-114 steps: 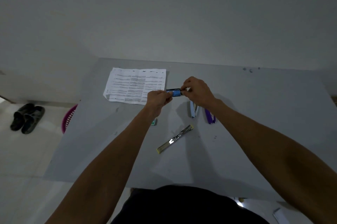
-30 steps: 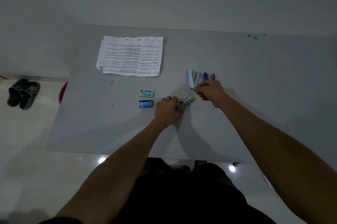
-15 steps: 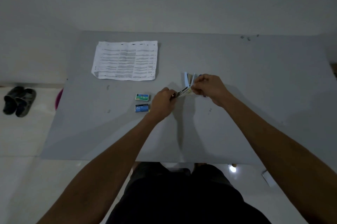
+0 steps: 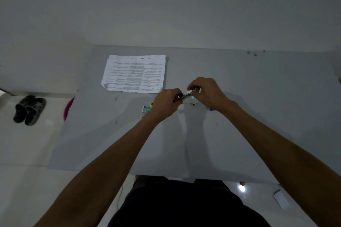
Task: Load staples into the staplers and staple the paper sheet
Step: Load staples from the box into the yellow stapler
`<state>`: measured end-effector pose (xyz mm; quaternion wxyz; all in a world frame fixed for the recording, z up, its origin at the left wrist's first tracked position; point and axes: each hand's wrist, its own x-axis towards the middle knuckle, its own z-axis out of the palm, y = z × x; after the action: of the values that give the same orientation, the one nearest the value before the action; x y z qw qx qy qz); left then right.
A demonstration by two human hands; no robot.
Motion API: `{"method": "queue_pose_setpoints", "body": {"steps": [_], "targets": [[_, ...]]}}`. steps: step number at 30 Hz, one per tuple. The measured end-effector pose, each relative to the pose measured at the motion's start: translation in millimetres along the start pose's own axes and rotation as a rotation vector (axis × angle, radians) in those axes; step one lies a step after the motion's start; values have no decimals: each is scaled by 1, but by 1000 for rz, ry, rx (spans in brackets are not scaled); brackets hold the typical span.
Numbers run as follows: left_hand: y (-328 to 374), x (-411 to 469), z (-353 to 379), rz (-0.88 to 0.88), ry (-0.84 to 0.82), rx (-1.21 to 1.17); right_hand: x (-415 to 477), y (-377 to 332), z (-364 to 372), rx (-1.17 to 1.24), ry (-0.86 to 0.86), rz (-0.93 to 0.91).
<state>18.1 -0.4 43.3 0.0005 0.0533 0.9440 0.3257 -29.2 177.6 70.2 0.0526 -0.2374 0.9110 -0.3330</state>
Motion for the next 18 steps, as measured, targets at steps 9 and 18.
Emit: {"method": "queue_pose_setpoints", "body": {"steps": [9, 18], "targets": [[10, 11, -6, 63, 10, -6, 5, 3, 2, 4, -55, 44], [10, 13, -6, 51, -8, -30, 5, 6, 2, -6, -66, 54]]}}
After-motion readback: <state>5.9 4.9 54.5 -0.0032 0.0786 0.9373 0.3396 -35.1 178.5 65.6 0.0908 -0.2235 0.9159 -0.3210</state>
